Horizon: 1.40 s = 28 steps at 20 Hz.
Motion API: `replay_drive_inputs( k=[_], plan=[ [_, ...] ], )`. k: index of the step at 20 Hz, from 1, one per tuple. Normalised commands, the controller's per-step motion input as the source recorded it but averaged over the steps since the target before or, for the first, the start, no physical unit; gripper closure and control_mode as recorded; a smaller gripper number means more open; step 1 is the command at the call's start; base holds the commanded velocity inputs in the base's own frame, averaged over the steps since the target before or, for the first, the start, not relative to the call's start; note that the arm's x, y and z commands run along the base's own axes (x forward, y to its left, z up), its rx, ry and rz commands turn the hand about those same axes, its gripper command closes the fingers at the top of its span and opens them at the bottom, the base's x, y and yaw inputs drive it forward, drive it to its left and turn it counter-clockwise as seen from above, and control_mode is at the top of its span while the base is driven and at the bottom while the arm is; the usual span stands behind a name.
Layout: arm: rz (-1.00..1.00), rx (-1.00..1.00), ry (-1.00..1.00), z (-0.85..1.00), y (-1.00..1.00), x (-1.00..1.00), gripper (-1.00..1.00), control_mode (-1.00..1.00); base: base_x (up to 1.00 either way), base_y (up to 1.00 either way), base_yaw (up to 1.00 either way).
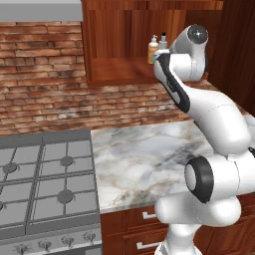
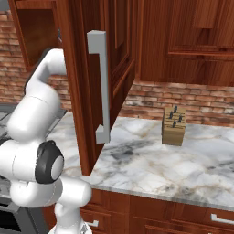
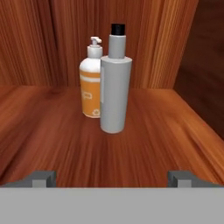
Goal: Locate and retrieve the soap dispenser and soap dispenser from the cabinet. Place them next to the sink.
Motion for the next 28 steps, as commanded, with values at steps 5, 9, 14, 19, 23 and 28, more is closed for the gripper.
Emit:
replay_drive_inputs(
  k=[5, 9, 14, 19, 23, 28],
  plan=[
    [0.02, 0.0, -0.01, -0.05, 0.0, 0.25, -1.0, -1.0, 0.0, 0.0, 0.0],
    [0.0, 0.0, -0.01, -0.13, 0.0, 0.28, -1.0, -1.0, 0.0, 0.0, 0.0],
    [0.0, 0.0, 0.0, -0.09, 0.0, 0.35, -1.0, -1.0, 0.0, 0.0, 0.0],
    [0.0, 0.0, 0.0, -0.03, -0.03, 0.29, -1.0, -1.0, 0.0, 0.0, 0.0],
    [0.01, 0.0, 0.0, -0.03, -0.04, 0.23, -1.0, -1.0, 0.0, 0.0, 0.0],
    [0.0, 0.0, 0.0, 0.0, 0.0, 0.24, -1.0, -1.0, 0.0, 0.0, 0.0]
  ],
)
